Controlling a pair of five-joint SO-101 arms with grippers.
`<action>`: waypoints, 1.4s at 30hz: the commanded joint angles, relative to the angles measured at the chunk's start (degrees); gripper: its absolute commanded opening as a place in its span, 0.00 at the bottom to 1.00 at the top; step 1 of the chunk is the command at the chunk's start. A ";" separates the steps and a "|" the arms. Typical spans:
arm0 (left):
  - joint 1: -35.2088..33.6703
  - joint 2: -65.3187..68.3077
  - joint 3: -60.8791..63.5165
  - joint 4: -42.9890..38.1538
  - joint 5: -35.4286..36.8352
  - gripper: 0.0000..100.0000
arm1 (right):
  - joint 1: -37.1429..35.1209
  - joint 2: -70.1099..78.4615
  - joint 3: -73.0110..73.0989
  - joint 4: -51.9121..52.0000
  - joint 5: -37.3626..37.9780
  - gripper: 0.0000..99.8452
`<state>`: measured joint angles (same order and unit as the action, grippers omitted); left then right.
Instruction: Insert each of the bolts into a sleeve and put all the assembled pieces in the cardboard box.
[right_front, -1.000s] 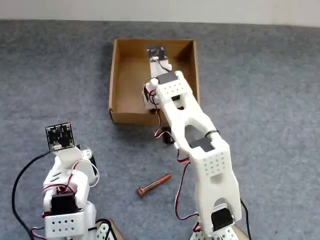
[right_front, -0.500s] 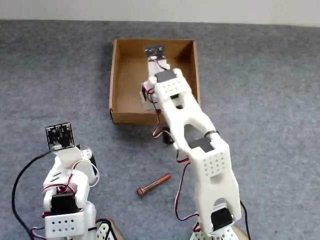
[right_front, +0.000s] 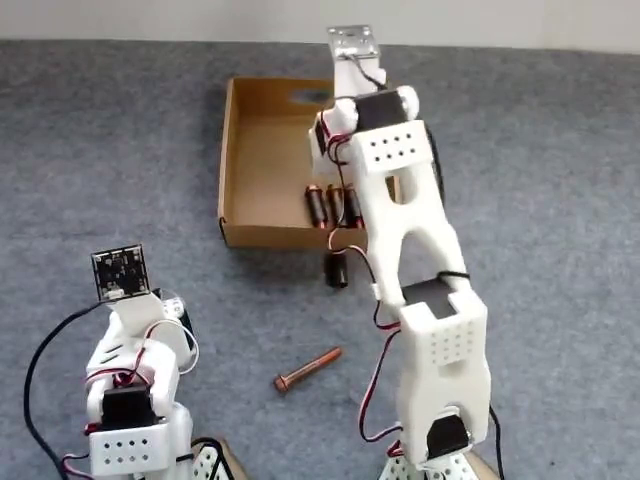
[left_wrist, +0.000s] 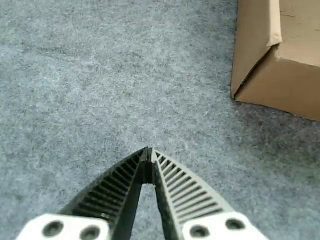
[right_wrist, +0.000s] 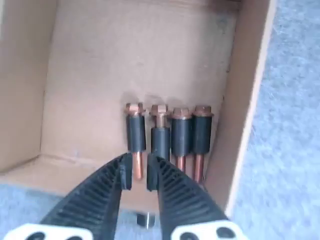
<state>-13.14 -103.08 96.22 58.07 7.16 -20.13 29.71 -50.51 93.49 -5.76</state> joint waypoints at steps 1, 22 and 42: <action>-0.22 -0.40 1.01 -1.14 -0.35 0.01 | 0.57 -4.79 -4.35 5.32 -0.26 0.09; -0.22 -0.40 1.01 -0.88 -0.35 0.01 | -6.46 -38.11 55.43 -3.91 -0.18 0.15; -0.22 -0.40 1.01 -0.79 -0.35 0.01 | -9.36 -37.85 81.63 -40.40 5.80 0.15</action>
<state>-13.14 -103.08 96.31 58.07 7.08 -30.15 -5.80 30.73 55.52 -1.10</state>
